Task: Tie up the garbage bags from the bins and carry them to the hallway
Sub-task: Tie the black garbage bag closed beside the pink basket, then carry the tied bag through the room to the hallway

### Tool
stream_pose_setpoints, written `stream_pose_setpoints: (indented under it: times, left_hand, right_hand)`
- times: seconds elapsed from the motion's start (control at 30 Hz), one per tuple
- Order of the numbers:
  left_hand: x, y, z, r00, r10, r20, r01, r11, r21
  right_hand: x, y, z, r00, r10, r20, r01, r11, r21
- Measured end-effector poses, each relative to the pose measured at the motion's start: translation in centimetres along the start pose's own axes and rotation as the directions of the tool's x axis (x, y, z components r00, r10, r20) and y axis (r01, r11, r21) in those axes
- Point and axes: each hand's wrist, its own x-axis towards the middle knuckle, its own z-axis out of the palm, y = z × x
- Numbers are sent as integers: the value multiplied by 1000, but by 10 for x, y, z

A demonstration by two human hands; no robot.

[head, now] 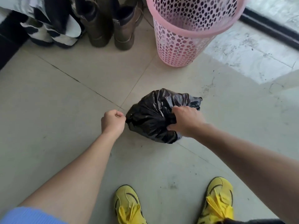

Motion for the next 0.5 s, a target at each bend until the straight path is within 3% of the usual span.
stream_pose_setpoints:
  times: [0.2,0.5]
  left_hand:
    - [-100,35,-66,991,-30,134,11,990,143]
    - [-283,166,-163,923,36,383,-142,957,252]
  right_hand:
    - [-85,4,-68,983,146,108,-160,979,129]
    - [-300,32,-216,931,338,137,-360,913,191]
